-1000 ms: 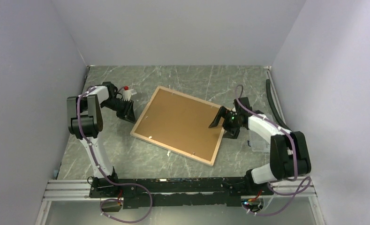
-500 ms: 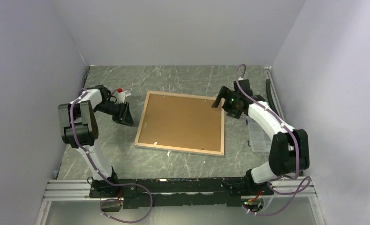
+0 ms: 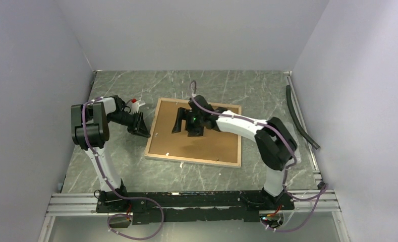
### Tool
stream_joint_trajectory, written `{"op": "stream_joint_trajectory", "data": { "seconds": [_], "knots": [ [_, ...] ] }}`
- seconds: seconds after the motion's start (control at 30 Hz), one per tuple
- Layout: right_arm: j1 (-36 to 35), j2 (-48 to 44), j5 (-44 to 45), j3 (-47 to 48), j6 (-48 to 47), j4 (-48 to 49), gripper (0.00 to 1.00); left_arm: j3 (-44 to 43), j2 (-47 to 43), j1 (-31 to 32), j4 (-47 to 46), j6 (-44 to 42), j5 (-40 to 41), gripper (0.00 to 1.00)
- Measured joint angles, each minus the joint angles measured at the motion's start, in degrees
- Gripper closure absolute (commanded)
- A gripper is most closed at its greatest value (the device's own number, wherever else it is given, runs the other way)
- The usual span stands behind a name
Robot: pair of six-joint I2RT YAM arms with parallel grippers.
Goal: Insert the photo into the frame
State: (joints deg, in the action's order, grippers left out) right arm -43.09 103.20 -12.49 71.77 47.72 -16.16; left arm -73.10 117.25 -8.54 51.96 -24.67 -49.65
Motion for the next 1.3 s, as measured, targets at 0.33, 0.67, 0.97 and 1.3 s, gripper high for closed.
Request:
{"op": "stream_joint_trajectory", "data": {
  "seconds": [0.33,0.67,0.97,1.3],
  "knots": [
    [-5.1,13.9,-4.8,9.8,5.3,8.2,0.20,0.0,0.5,0.4,-0.3,1.9,-1.5,0.87],
    [-6.3,22.1,-7.1,16.5,8.1,11.4,0.23,0.0,0.5,0.4,-0.4,3.0,-1.6,0.91],
    [-6.3,25.0,-7.4,18.9,10.4,14.1,0.27,0.2,0.4,0.4,-0.7,3.4,-1.8,0.92],
    [-6.4,27.2,-7.6,21.0,12.3,16.2,0.32,0.5,0.3,0.3,-1.1,3.4,-2.1,0.94]
  ]
}}
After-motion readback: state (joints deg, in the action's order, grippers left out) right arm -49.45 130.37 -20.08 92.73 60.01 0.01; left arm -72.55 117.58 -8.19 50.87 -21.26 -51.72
